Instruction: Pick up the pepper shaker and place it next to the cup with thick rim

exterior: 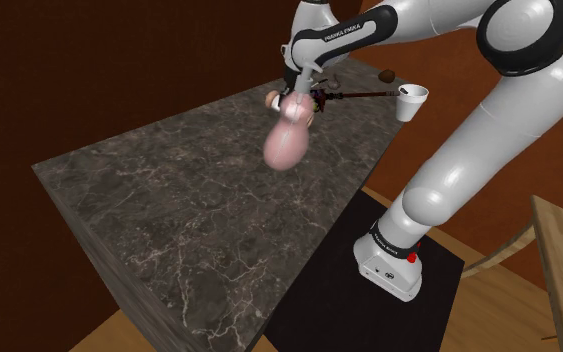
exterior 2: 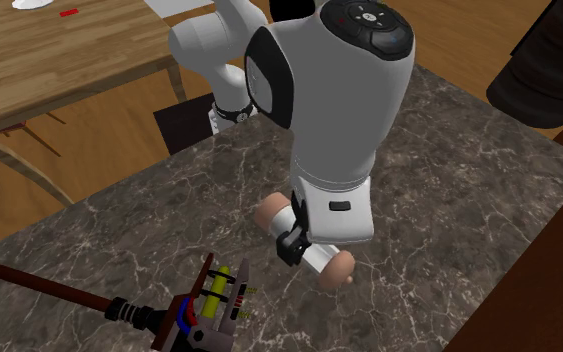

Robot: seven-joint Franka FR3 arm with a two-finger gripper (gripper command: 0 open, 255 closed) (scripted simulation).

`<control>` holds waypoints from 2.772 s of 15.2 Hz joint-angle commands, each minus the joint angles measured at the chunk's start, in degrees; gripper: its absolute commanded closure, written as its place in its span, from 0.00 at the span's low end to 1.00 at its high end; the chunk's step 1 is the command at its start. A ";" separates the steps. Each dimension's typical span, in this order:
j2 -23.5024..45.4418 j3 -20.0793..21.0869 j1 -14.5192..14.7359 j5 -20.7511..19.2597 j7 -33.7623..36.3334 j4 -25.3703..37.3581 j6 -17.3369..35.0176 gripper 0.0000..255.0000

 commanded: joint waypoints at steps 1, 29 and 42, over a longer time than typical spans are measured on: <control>-0.72 0.06 0.05 0.05 -0.07 0.64 -1.37 1.00; -5.58 0.53 0.40 0.98 -2.04 17.29 -22.80 1.00; -6.62 -0.81 -0.57 1.11 -5.26 24.25 -30.51 1.00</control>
